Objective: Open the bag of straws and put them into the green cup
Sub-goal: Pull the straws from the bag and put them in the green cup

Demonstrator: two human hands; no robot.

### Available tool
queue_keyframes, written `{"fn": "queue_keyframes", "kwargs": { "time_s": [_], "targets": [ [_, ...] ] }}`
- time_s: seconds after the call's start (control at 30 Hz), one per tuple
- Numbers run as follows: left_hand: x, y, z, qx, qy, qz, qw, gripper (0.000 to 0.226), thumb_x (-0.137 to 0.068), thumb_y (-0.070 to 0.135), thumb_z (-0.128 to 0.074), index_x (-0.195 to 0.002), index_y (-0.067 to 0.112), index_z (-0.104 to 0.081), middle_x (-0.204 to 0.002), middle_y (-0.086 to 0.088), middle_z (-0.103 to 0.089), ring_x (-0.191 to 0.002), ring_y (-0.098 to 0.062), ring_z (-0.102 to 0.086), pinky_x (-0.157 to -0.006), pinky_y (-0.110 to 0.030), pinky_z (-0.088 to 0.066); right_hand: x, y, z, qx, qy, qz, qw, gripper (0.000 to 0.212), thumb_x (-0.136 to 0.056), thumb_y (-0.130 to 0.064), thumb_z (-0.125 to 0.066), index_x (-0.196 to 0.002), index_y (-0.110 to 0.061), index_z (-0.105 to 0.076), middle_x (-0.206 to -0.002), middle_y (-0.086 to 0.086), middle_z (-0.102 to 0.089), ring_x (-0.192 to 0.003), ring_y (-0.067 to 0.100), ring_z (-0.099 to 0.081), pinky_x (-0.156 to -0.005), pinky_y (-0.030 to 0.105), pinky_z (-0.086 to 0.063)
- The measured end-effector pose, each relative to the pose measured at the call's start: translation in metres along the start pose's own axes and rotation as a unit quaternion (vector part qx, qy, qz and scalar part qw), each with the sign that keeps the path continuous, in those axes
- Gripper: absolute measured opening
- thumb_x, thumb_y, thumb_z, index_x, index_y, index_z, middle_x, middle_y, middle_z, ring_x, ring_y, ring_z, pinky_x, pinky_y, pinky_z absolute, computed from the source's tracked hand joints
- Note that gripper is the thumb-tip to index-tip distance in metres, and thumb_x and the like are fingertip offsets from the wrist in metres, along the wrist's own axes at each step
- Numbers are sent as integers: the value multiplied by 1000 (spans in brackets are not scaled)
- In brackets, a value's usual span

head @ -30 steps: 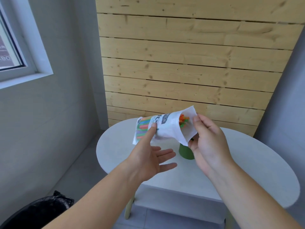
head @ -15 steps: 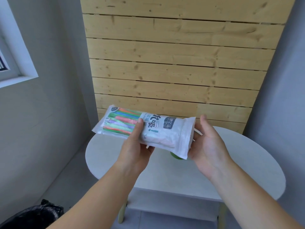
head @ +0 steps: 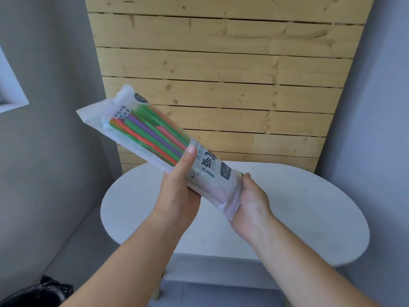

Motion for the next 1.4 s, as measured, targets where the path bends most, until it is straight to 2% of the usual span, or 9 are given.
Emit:
{"fn": "queue_keyframes", "kwargs": {
  "time_s": [0.17,0.3,0.4,0.5,0.6,0.83,1.07,1.27,1.4],
  "targets": [
    [-5,-3,15,-35,19,20,999,51,-91,16,-75,-137,1,-58,-122,-25,-71,-117,-39,-70,-95,-51,-60,-7,0,3,-15,3,7,1000,49,-105,-43,-36,-129,-11,-66,-122,12,-74,-115,32,-68,-108,46,-48],
    [-11,5,26,-33,53,-8,998,48,-94,12,-71,-139,1,-56,-124,-22,-71,-117,-42,-69,-94,-55,-60,-10,3,4,-45,-1,2,999,40,-105,-36,-45,-124,-7,-64,-116,18,-74,-103,33,-73,-84,42,-61],
    [-15,9,39,-16,77,-11,997,48,-95,13,-70,-140,1,-56,-134,-25,-67,-117,-40,-70,-96,-55,-59,-14,-4,5,68,-13,50,996,36,-104,-37,-47,-113,-9,-67,-100,14,-76,-84,28,-73,-67,37,-60],
    [-16,6,54,17,102,13,995,40,-97,15,-69,-135,5,-63,-128,-19,-73,-115,-34,-73,-94,-50,-61,-14,-23,4,223,-3,161,961,34,-101,-40,-51,-101,-12,-70,-83,6,-70,-69,22,-59,-62,33,-50],
    [-17,1,66,50,125,35,990,38,-97,17,-69,-134,8,-62,-128,-17,-74,-114,-32,-73,-98,-52,-59,-13,-32,4,224,-22,191,955,23,-95,-33,-64,-88,-13,-73,-66,2,-59,-55,14,-48,-56,30,-43],
    [-20,-8,75,78,128,49,987,23,-99,20,-68,-119,10,-68,-117,-12,-79,-106,-28,-77,-89,-46,-63,-11,-45,6,144,-54,238,959,9,-92,-9,-71,-84,-10,-75,-69,-1,-75,-64,12,-70,-64,24,-59],
    [-24,-20,72,98,120,62,986,17,-95,20,-72,-110,11,-71,-110,-11,-80,-101,-26,-78,-86,-45,-64,-9,-66,12,189,-35,320,928,5,-91,-8,-72,-89,-11,-75,-76,5,-73,-64,15,-73,-62,24,-60],
    [-33,-27,76,119,149,88,978,19,-96,11,-70,-115,8,-69,-106,-11,-81,-95,-26,-80,-77,-44,-66,-17,-77,24,169,-23,315,934,3,-92,-14,-72,-91,-13,-73,-84,12,-67,-61,11,-67,-60,22,-56],
    [-38,-36,76,128,144,96,976,19,-97,11,-68,-116,9,-69,-106,-9,-82,-95,-25,-80,-73,-41,-66,-22,-69,24,132,-41,273,952,21,-86,-23,-79,-104,-14,-72,-80,7,-67,-63,16,-66,-58,26,-55]
  ]
}}
Point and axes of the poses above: each hand's wrist, its own x-axis away from the middle knuckle, its own z-axis out of the back of the hand, y = z × x, the point moved 8 cm from there along -x, towards the middle knuckle
